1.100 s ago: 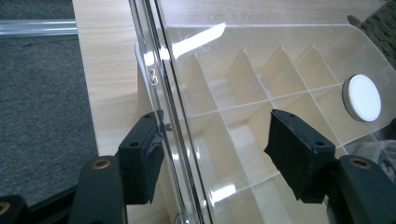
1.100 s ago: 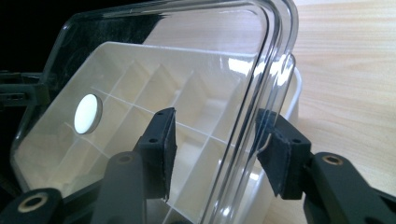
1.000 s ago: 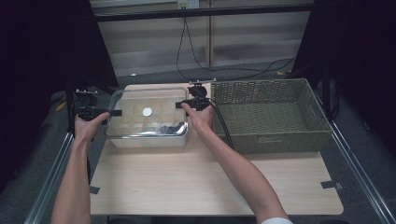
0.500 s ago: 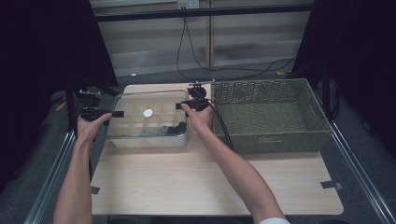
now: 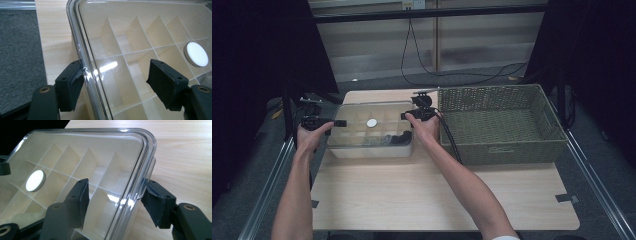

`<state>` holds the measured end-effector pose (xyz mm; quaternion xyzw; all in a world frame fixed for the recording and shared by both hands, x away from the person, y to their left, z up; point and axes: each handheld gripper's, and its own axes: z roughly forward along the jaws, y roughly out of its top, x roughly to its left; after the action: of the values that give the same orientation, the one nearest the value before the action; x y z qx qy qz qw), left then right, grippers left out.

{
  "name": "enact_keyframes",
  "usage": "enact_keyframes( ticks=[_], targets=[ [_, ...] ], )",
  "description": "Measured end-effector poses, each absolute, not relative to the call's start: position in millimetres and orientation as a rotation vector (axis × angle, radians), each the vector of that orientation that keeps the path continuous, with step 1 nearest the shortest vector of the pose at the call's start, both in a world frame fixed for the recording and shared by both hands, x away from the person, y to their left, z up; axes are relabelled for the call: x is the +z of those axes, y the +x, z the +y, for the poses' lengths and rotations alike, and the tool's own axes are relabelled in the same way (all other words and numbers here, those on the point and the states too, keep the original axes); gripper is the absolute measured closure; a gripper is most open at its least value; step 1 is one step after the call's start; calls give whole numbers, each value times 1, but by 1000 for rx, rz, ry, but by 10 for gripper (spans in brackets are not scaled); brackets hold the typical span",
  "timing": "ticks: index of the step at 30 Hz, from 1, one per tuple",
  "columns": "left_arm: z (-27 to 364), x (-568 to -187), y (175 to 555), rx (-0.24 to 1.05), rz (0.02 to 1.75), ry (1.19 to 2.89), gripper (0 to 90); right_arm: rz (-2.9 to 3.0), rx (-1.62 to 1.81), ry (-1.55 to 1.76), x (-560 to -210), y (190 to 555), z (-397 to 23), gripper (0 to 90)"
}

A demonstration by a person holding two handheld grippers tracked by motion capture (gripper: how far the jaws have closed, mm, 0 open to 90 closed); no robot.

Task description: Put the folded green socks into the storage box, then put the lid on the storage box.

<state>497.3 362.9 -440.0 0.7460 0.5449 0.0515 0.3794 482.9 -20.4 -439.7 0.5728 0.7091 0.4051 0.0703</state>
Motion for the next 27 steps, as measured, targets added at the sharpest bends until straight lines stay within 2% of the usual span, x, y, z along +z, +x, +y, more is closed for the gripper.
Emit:
enact_keyframes(
  ticks=[4,12,20,27],
  targets=[
    [363,-440,497,123,1383,1921,284,2137,1209,1724,-441,483,-19,362],
    [362,-442,494,143,1393,1903,209,2134,1196,1704,-442,482,-18,311],
    [371,-427,485,196,1383,1883,176,2112,1200,1702,-440,482,-18,246],
    [377,-421,473,218,1354,1902,150,2084,1199,1678,-431,480,-17,237]
  ],
)
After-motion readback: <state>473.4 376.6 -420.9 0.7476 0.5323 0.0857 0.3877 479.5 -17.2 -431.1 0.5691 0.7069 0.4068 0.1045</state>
